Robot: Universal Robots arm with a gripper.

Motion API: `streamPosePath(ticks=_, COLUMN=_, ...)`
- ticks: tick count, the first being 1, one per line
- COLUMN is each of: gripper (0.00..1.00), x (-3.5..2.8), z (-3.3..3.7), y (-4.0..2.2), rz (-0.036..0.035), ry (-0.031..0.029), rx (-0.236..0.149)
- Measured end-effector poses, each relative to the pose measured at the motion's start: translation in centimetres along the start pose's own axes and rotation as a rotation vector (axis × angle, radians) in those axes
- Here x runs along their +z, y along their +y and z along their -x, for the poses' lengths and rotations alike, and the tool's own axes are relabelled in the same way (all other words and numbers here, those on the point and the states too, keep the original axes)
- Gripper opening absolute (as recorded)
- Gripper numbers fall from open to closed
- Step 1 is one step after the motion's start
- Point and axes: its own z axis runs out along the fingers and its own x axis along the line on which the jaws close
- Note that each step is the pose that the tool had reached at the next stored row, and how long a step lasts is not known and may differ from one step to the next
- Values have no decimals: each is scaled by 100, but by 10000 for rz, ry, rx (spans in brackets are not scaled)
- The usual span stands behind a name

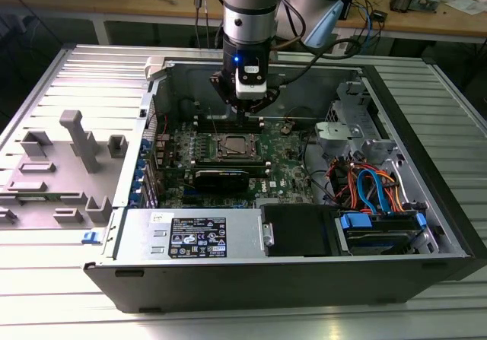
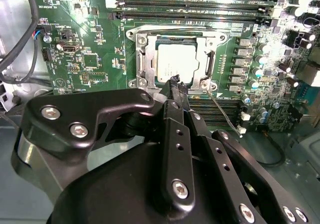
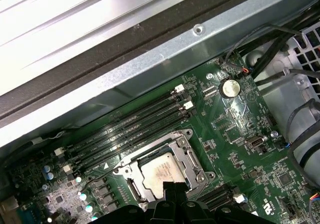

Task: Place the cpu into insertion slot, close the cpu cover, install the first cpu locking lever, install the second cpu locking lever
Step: 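Install the first cpu locking lever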

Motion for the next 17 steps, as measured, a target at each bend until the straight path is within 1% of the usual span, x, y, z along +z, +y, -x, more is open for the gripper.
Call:
streamPosePath(ticks=1, gripper=11, x=0, z=0, y=0, rz=1, ry=0, rx=-65)
streamPosePath(ticks=5, gripper=11, x=0, z=0, y=0, rz=11, ry=-2, rx=-659)
streamPosePath(ticks=9, gripper=11, x=0, z=0, y=-2, rz=19, ry=-3, rx=-1099)
streamPosePath(ticks=12, gripper=11, x=0, z=-1, y=-3, rz=27, ry=-6, rx=-1594)
streamPosePath(ticks=13, gripper=11, x=0, z=-1, y=-3, rz=31, ry=-6, rx=-1837)
streamPosePath(ticks=17, gripper=11, x=0, z=-1, y=-3, rz=41, ry=-9, rx=-2477)
